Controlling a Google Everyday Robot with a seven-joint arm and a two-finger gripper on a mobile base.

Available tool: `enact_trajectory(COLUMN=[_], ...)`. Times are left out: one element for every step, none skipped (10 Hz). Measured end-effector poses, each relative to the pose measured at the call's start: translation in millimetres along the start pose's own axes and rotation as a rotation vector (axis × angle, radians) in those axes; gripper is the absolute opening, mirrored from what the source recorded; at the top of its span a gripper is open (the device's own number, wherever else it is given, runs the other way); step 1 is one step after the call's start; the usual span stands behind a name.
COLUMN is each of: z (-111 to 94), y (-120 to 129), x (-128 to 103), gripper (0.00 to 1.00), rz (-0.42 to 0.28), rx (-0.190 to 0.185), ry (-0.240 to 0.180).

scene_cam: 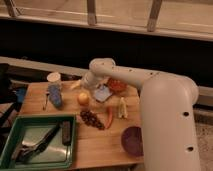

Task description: Place apple in table surface

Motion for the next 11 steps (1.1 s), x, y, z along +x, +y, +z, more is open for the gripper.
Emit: enact_trajectory(z=[12.1,24.1,32.6,37.7,48.3,53.9,59.8,65.9,69.4,73.3,77.7], y=[1.5,6.0,5.0,2.5,3.1,5.0,4.7,2.1,2.2,2.5,3.9], x=[0.4,1.1,1.2,0.0,0.0,0.2,0.8,-0.3,-2.3,-3.0,-3.6], gripper=[0.8,0.8,0.8,0.8,0.8,0.8,0.8,0.8,0.8,0.77,0.7], rz=[-0.003,-0.01,-0.01,-0.007,-0.01,-0.013,-0.013,-0.013,-0.016,-0.021,-0.024], rx=[-0.014,-0.029,-0.032,-0.033,-0.031,-0.028,-0.023,-0.011,0.002,0.017,0.032], ry=[0.019,0.038,0.053,0.063,0.082,0.093,0.105,0.116,0.122,0.129,0.134])
